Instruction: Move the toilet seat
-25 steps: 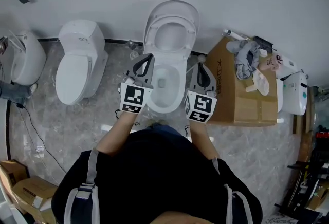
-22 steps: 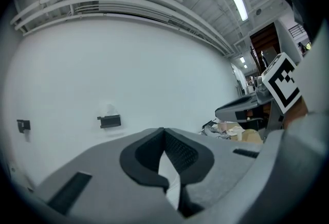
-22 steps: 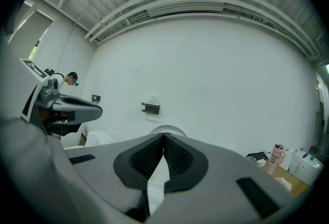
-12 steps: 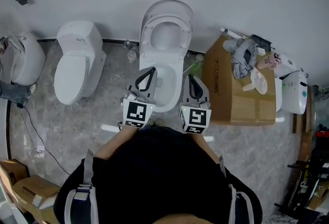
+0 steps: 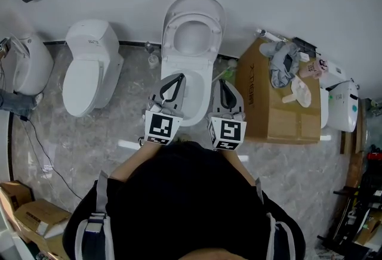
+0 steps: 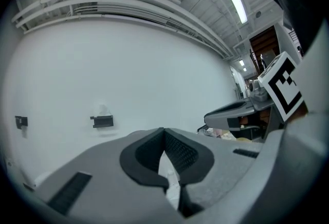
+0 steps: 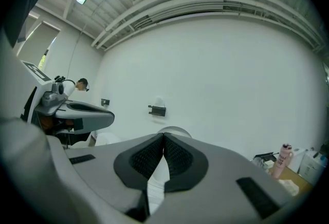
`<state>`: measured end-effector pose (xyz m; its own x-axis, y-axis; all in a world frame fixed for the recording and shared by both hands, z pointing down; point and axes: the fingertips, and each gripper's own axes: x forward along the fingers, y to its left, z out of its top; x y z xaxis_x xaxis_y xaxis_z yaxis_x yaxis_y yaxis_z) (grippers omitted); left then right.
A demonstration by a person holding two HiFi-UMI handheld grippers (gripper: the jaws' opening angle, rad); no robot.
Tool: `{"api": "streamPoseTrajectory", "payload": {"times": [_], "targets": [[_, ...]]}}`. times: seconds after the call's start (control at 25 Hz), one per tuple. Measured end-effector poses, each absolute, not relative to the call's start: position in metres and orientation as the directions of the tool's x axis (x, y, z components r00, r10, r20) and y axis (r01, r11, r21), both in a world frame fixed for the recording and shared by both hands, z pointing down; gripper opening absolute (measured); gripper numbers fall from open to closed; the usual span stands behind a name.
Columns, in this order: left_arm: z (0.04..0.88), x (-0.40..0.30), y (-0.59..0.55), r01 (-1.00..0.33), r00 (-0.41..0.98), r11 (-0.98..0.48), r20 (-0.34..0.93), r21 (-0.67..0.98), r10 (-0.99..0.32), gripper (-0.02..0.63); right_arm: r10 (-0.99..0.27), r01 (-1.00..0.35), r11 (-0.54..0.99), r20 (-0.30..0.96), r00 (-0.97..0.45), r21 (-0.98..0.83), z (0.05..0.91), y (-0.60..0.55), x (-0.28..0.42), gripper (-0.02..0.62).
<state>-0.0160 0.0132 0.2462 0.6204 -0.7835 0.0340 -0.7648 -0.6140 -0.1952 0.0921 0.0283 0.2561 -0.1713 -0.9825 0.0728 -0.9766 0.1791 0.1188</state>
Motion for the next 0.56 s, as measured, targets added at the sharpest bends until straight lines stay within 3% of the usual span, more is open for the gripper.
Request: {"api": "streamPoseTrajectory", "payload": {"times": [0.56], "targets": [[0.2463, -0.0066, 0.0141, -0.766, 0.617, -0.610, 0.035, -0.204, -0.786, 0.006, -0.980, -0.972, 0.198, 0.063, -0.191, 0.127, 0.2545, 0.0279, 0.1042, 0.023]]}}
